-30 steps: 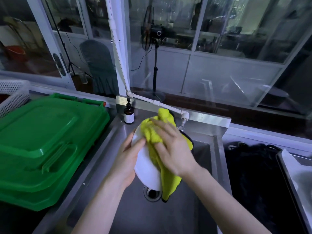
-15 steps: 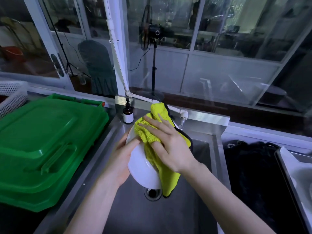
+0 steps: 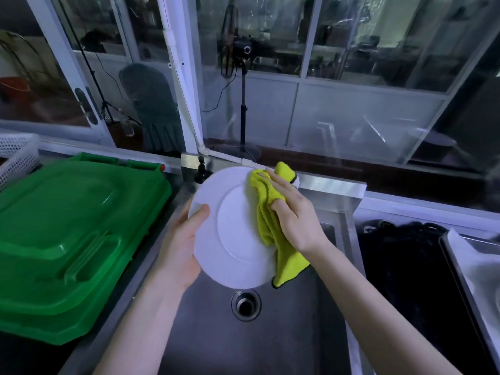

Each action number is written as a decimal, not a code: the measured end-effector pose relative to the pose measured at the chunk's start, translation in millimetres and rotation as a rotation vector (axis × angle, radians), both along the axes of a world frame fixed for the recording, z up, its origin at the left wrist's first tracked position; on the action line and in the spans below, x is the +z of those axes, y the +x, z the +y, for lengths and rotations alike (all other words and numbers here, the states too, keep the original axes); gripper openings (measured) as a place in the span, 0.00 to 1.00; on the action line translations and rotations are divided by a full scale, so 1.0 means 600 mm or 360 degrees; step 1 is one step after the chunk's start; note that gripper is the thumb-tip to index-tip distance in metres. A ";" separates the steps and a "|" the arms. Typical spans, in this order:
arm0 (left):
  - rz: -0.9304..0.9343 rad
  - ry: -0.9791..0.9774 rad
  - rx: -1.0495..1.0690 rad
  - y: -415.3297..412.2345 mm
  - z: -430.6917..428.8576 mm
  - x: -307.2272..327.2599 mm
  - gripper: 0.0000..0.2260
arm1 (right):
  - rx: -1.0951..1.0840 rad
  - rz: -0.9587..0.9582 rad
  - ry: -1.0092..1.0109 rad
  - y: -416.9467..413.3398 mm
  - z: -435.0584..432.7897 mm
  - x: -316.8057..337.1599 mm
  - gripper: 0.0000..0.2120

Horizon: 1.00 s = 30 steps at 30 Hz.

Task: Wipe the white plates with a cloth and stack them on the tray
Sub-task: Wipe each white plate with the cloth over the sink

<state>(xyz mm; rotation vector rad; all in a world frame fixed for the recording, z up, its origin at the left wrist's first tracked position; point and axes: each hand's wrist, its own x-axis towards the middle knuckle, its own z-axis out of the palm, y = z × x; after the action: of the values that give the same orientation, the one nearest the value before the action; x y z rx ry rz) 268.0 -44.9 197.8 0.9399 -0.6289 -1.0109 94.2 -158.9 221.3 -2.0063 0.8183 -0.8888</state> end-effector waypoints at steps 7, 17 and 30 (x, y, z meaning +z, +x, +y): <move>0.0265 0.0015 0.0159 0.007 -0.010 -0.016 0.21 | -0.0109 -0.0180 0.0360 -0.024 0.006 -0.032 0.27; 0.0571 0.0215 0.0568 -0.029 -0.058 -0.017 0.15 | 0.0153 0.0114 -0.0460 0.001 0.160 -0.107 0.28; 0.0699 0.0045 0.0441 -0.017 -0.039 0.014 0.17 | -0.0092 -0.0014 -0.0536 -0.036 0.124 -0.103 0.29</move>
<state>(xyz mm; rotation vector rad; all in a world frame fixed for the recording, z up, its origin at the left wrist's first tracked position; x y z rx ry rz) 257.8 -68.3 206.1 0.7701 -0.1130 -0.9369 72.4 -84.5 159.3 -2.2741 0.7638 -1.1292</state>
